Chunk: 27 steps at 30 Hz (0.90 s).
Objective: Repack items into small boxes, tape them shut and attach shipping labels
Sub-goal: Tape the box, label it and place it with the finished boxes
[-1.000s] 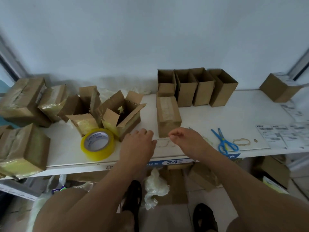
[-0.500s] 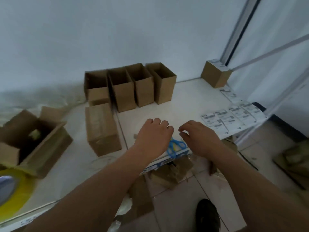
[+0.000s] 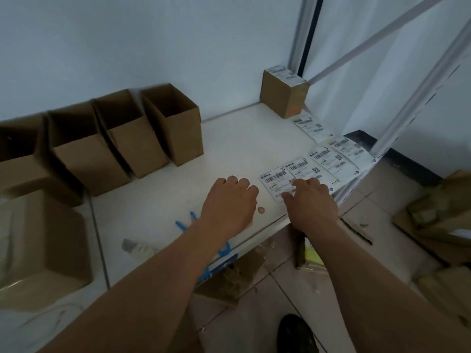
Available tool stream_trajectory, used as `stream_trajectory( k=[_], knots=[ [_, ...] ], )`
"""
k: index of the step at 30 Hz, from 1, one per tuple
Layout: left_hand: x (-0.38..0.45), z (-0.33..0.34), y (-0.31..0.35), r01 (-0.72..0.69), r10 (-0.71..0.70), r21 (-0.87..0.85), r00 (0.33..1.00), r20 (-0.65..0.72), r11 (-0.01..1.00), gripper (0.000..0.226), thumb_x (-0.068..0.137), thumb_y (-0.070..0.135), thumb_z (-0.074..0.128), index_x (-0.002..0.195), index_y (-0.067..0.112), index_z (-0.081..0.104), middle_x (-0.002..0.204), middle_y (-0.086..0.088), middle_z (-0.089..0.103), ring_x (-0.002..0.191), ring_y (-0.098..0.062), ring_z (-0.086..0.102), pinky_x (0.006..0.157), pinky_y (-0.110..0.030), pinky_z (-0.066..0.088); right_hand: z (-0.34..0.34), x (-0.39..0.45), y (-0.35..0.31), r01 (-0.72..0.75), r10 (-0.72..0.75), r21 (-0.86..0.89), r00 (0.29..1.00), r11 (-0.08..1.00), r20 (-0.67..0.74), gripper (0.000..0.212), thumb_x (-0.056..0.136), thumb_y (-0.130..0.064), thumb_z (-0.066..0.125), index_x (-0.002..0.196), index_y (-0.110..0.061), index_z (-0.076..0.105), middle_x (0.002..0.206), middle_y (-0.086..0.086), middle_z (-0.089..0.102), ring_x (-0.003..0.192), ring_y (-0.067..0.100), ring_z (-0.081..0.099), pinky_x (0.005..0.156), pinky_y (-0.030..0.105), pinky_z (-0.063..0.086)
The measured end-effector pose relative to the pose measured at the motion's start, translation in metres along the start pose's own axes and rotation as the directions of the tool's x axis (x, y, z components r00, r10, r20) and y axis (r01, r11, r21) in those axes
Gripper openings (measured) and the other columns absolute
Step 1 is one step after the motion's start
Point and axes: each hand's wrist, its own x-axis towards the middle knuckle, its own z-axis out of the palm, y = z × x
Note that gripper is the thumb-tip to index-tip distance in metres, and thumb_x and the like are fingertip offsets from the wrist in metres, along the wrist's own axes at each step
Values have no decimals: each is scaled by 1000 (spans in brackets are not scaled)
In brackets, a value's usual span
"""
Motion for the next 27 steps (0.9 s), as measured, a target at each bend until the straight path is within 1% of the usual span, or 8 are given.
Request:
stream_trajectory(
  k=[3, 5, 9, 16, 19, 22, 25, 27],
  knots=[
    [7, 8, -1, 42, -42, -15, 999, 27, 999, 29, 104, 35, 34, 111, 19, 58, 114, 0, 60, 102, -18, 54, 84, -30, 34, 5, 6, 2, -41, 41, -14, 999, 999, 13, 42, 98, -44, 47, 129, -16, 52, 129, 10, 49, 117, 28, 45, 88, 39, 43],
    [8, 10, -3, 73, -72, -22, 996, 49, 997, 31, 104, 36, 33, 113, 20, 57, 115, 0, 59, 104, -18, 53, 83, -30, 32, 8, 8, 2, -60, 61, -26, 998, 998, 24, 42, 96, -46, 48, 125, -15, 53, 126, 9, 49, 116, 28, 45, 83, 39, 41],
    [5, 11, -10, 131, -129, -23, 988, 80, 991, 32, 104, 37, 33, 118, 21, 57, 119, 1, 59, 106, -19, 53, 86, -31, 35, 9, 12, -1, -90, 89, 5, 994, 996, 61, 44, 94, -48, 51, 123, -14, 53, 123, 9, 47, 115, 27, 43, 75, 37, 31],
    [-6, 6, -17, 191, -186, -25, 974, 127, 981, 34, 105, 38, 31, 123, 21, 55, 123, 1, 57, 110, -19, 51, 90, -32, 36, 9, 15, -5, -169, 160, 62, 979, 984, 127, 61, 88, -59, 56, 127, -12, 52, 130, 13, 42, 121, 32, 39, 90, 42, 39],
    [-10, 4, -20, 211, -204, -39, 970, 136, 977, 35, 104, 39, 32, 125, 21, 55, 124, 1, 56, 111, -19, 51, 89, -31, 36, 8, 14, -4, -236, 216, 136, 965, 962, 149, 68, 85, -61, 60, 132, -13, 48, 131, 13, 42, 124, 32, 37, 97, 43, 37],
    [-14, 2, -22, 238, -228, -61, 963, 146, 969, 37, 104, 39, 33, 127, 21, 55, 126, 1, 56, 112, -20, 51, 91, -32, 37, 7, 15, -5, -270, 247, 196, 960, 943, 135, 69, 83, -60, 63, 129, -11, 49, 129, 15, 42, 123, 34, 37, 98, 43, 37],
    [-19, -2, -24, 276, -261, -86, 953, 153, 957, 38, 104, 41, 34, 128, 21, 55, 127, 1, 56, 112, -19, 51, 91, -32, 37, 7, 16, -10, -263, 234, 278, 963, 924, 133, 63, 82, -54, 69, 123, -11, 50, 124, 12, 51, 116, 32, 48, 95, 42, 43],
    [-24, -6, -26, 302, -284, -106, 946, 157, 947, 38, 104, 42, 34, 129, 22, 55, 127, 2, 56, 113, -18, 51, 90, -31, 36, 5, 15, -14, -254, 207, 403, 966, 879, 157, 53, 84, -44, 71, 120, -12, 48, 115, 8, 59, 103, 26, 56, 87, 41, 49]
  ],
)
